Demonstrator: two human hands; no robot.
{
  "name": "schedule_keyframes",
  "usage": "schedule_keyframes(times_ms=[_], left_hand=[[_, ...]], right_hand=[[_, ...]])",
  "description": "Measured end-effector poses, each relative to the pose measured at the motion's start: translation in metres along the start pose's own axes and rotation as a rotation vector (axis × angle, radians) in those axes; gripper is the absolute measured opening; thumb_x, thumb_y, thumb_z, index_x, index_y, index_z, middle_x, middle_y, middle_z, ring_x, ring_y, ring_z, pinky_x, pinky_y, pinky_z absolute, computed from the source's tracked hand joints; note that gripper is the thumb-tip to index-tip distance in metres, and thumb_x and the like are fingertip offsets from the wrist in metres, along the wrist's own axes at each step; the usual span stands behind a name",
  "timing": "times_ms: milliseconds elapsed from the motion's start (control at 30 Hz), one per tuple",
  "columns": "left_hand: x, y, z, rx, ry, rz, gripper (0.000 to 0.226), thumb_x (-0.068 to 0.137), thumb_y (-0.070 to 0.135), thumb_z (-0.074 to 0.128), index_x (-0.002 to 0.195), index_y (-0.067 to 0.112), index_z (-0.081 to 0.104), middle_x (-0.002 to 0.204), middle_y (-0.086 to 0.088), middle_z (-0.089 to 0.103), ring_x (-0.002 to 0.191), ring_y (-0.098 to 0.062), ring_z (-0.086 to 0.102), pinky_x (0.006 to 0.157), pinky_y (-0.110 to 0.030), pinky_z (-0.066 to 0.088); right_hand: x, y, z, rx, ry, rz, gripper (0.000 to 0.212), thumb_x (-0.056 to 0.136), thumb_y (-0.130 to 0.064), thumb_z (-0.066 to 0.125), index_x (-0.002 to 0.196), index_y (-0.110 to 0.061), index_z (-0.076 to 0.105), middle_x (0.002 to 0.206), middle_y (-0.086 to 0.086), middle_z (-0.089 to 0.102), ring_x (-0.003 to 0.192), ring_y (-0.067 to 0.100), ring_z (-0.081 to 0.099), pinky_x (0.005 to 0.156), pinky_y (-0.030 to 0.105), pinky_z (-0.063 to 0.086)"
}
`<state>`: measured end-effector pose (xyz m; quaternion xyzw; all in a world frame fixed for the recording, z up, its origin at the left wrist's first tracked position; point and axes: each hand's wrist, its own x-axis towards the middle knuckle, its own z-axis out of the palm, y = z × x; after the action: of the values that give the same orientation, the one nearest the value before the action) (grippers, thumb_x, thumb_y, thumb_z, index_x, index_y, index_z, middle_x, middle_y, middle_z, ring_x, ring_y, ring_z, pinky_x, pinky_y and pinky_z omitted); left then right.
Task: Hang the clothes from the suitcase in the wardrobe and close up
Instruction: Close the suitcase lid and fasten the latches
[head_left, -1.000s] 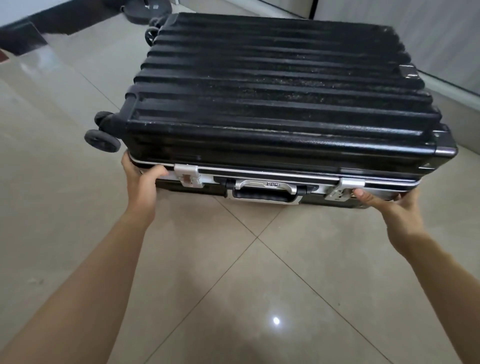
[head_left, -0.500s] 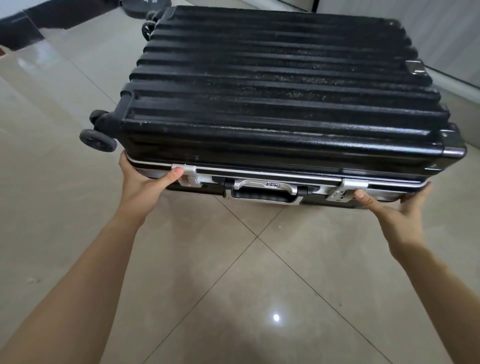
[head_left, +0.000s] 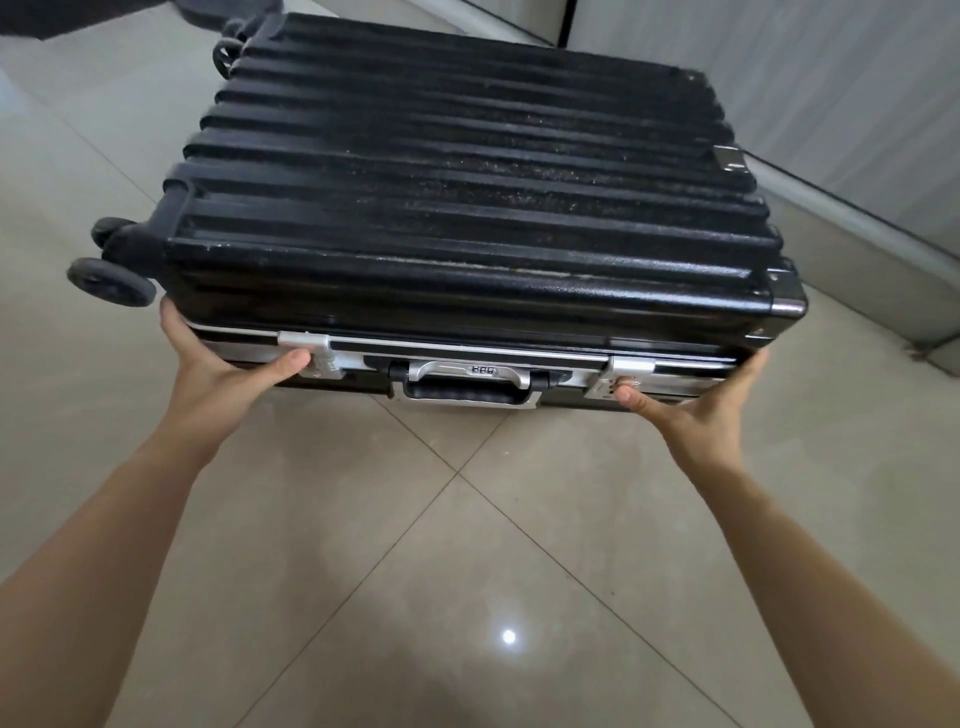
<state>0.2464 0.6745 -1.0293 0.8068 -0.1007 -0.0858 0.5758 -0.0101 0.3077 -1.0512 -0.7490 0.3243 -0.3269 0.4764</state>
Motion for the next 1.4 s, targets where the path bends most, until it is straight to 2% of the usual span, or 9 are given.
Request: schedule_keyframes(times_ms=[100, 233, 333, 533, 700, 900, 1033, 1200, 1400], left_hand=[[-0.003, -0.002, 0.0, 0.049, -0.007, 0.028, 0.125, 0.067, 0.02, 0.088, 0.15, 0.03, -0.004, 0.148, 0.016, 0.035, 0.134, -0.001, 0.037, 0.116, -0.036, 0.029], [-0.005, -0.002, 0.004, 0.064, 0.029, 0.058, 0.125, 0.066, 0.019, 0.088, 0.151, 0.029, -0.003, 0.148, 0.014, 0.036, 0.133, -0.001, 0.038, 0.114, -0.03, 0.03], [-0.006, 0.0, 0.005, 0.073, 0.042, 0.086, 0.124, 0.066, 0.017, 0.088, 0.151, 0.024, -0.002, 0.148, 0.011, 0.038, 0.133, 0.0, 0.038, 0.112, -0.025, 0.031], [-0.006, -0.001, 0.005, 0.094, 0.06, 0.122, 0.122, 0.064, 0.019, 0.09, 0.152, 0.021, 0.005, 0.145, 0.011, 0.04, 0.132, 0.001, 0.04, 0.114, -0.028, 0.032], [-0.007, -0.004, 0.009, 0.116, 0.103, 0.141, 0.12, 0.064, 0.02, 0.09, 0.151, 0.021, 0.007, 0.137, 0.02, 0.043, 0.123, 0.017, 0.04, 0.106, -0.009, 0.032], [-0.004, -0.008, 0.008, 0.13, 0.117, 0.139, 0.122, 0.061, 0.026, 0.092, 0.151, 0.026, 0.009, 0.143, 0.013, 0.046, 0.13, 0.0, 0.044, 0.113, -0.034, 0.035], [-0.003, -0.007, 0.008, 0.13, 0.107, 0.139, 0.121, 0.061, 0.026, 0.091, 0.15, 0.027, 0.009, 0.144, 0.014, 0.044, 0.131, 0.001, 0.042, 0.114, -0.034, 0.034], [-0.005, -0.005, 0.009, 0.146, 0.122, 0.126, 0.119, 0.062, 0.024, 0.091, 0.15, 0.027, 0.01, 0.143, 0.014, 0.044, 0.131, 0.001, 0.042, 0.113, -0.03, 0.034], [-0.005, -0.004, 0.012, 0.19, 0.149, 0.096, 0.121, 0.064, 0.026, 0.09, 0.151, 0.027, 0.007, 0.144, 0.013, 0.043, 0.131, 0.0, 0.042, 0.111, -0.023, 0.034]], right_hand=[[0.0, 0.005, -0.005, -0.042, -0.024, -0.005, 0.141, 0.048, -0.04, 0.096, 0.152, -0.012, 0.005, 0.153, 0.002, 0.024, 0.143, 0.011, 0.028, 0.12, 0.034, 0.024], [0.002, 0.009, -0.002, -0.054, 0.028, 0.053, 0.146, 0.047, -0.052, 0.095, 0.152, -0.012, 0.003, 0.158, 0.008, 0.019, 0.147, 0.02, 0.023, 0.12, 0.046, 0.022], [0.001, 0.008, 0.001, -0.063, 0.047, 0.077, 0.146, 0.046, -0.053, 0.095, 0.152, -0.011, 0.004, 0.158, 0.009, 0.02, 0.147, 0.021, 0.023, 0.12, 0.046, 0.022], [-0.003, 0.01, 0.005, -0.088, 0.118, 0.074, 0.143, 0.046, -0.049, 0.095, 0.152, -0.012, 0.007, 0.157, 0.007, 0.023, 0.146, 0.018, 0.024, 0.121, 0.043, 0.021], [-0.003, 0.009, 0.007, -0.133, 0.155, 0.073, 0.141, 0.044, -0.054, 0.094, 0.15, -0.009, 0.014, 0.153, 0.009, 0.03, 0.143, 0.022, 0.03, 0.119, 0.044, 0.025], [-0.001, 0.0, 0.004, -0.249, 0.129, 0.055, 0.137, 0.045, -0.04, 0.097, 0.15, -0.006, 0.015, 0.142, 0.012, 0.034, 0.134, 0.024, 0.031, 0.118, 0.039, 0.024], [0.005, -0.007, -0.005, -0.26, 0.047, 0.04, 0.134, 0.045, -0.036, 0.098, 0.148, -0.007, 0.017, 0.141, 0.009, 0.031, 0.134, 0.021, 0.03, 0.118, 0.043, 0.024], [0.003, -0.012, -0.006, -0.135, 0.042, 0.049, 0.127, 0.047, -0.049, 0.091, 0.148, -0.013, 0.023, 0.139, 0.003, 0.031, 0.13, 0.013, 0.026, 0.11, 0.017, 0.023], [0.004, -0.012, 0.002, -0.155, 0.141, 0.059, 0.133, 0.045, -0.069, 0.08, 0.15, -0.012, 0.021, 0.141, 0.009, 0.033, 0.132, 0.019, 0.025, 0.113, 0.028, 0.022]])
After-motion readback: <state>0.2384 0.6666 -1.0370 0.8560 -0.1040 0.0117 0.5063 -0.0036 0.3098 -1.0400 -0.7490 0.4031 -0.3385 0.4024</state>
